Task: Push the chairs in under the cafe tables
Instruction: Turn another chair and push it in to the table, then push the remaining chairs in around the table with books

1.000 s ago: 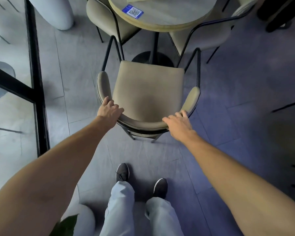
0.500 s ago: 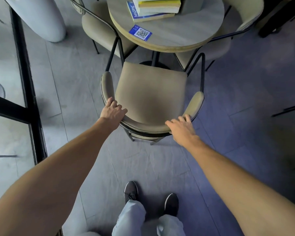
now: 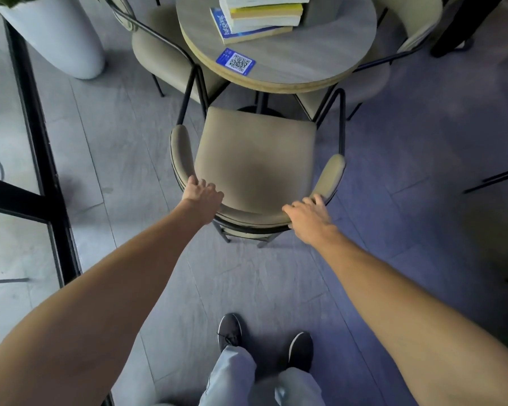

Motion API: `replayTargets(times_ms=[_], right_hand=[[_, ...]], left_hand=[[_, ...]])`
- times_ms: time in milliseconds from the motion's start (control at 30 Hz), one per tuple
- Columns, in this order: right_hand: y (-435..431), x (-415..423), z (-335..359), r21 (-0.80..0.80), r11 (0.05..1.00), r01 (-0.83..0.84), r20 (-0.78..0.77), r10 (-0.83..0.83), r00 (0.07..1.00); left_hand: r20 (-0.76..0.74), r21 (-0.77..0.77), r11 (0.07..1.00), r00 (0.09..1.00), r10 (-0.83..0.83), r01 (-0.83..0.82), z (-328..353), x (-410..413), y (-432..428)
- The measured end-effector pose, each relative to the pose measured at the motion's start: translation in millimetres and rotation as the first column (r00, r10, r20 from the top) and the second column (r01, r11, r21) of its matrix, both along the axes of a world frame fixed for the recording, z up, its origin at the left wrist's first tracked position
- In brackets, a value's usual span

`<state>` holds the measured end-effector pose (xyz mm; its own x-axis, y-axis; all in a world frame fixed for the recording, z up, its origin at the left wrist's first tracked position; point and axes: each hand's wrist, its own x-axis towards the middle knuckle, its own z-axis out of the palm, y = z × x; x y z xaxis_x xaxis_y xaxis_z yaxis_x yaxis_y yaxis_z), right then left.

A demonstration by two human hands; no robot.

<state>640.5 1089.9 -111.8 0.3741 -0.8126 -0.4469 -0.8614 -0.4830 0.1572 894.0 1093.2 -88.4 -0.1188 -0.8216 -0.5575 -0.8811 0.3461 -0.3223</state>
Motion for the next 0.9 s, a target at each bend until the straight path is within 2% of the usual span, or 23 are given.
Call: replayTargets(times_ms=[100,367,600,900], right_hand=[[2,-1,17,0.008,0.999,0.031,0.038,-0.032,0.999],[-14,-62,97,-0.090,0.995,0.050,0.138,-0.037,0.990],[-65,-171,168,-0.193,0.981,-0.011,0.158,0.043,0.987],[-151,-299,210,-0.187,0.982,0.034,0.155,-0.005,0.988]], left_hand=[[-0.079,0.054,0.998,0.997,0.027,-0.023,16,-24,3],[-0.174,0.007,1.000,0.985,0.016,-0.015,95,-126,-11],[-0.344,-0.167,0.979,0.938,0.050,-0.113,162,-261,-50],[-0.318,-0.286,0.945,0.946,0.061,-0.157,201,-383,-134]])
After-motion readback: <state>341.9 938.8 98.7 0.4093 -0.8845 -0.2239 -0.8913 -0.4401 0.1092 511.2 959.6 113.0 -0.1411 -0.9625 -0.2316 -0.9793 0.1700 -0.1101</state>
